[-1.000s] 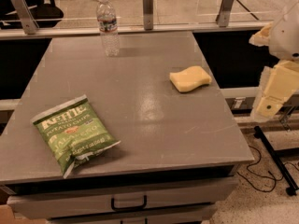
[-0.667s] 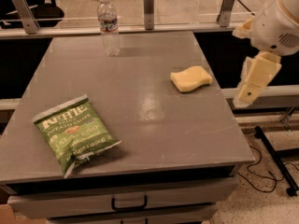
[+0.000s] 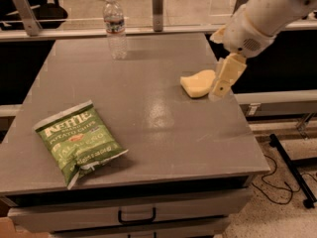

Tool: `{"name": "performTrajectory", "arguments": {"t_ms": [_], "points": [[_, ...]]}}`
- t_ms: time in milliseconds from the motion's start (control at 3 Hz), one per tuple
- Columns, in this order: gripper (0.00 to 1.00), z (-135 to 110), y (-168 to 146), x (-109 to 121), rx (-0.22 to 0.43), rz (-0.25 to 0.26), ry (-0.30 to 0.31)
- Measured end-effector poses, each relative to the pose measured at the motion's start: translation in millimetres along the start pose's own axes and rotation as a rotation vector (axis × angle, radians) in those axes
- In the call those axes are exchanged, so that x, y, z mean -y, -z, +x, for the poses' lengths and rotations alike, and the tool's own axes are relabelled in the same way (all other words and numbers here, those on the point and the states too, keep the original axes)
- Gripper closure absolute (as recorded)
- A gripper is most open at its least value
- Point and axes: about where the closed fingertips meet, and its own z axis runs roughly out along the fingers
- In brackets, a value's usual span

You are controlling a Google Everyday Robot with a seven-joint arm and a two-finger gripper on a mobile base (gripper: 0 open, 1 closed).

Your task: Pick sponge

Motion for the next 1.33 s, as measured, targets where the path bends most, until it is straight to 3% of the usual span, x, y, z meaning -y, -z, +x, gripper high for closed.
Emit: {"name": "performTrajectory", "arguments": {"t_ms": [667,1333], "points": [[0.00,17,-75,30,0.043,-0.070,-0.138],[0.29,27,-116,45,0.080,-0.110,-0.210]]}}
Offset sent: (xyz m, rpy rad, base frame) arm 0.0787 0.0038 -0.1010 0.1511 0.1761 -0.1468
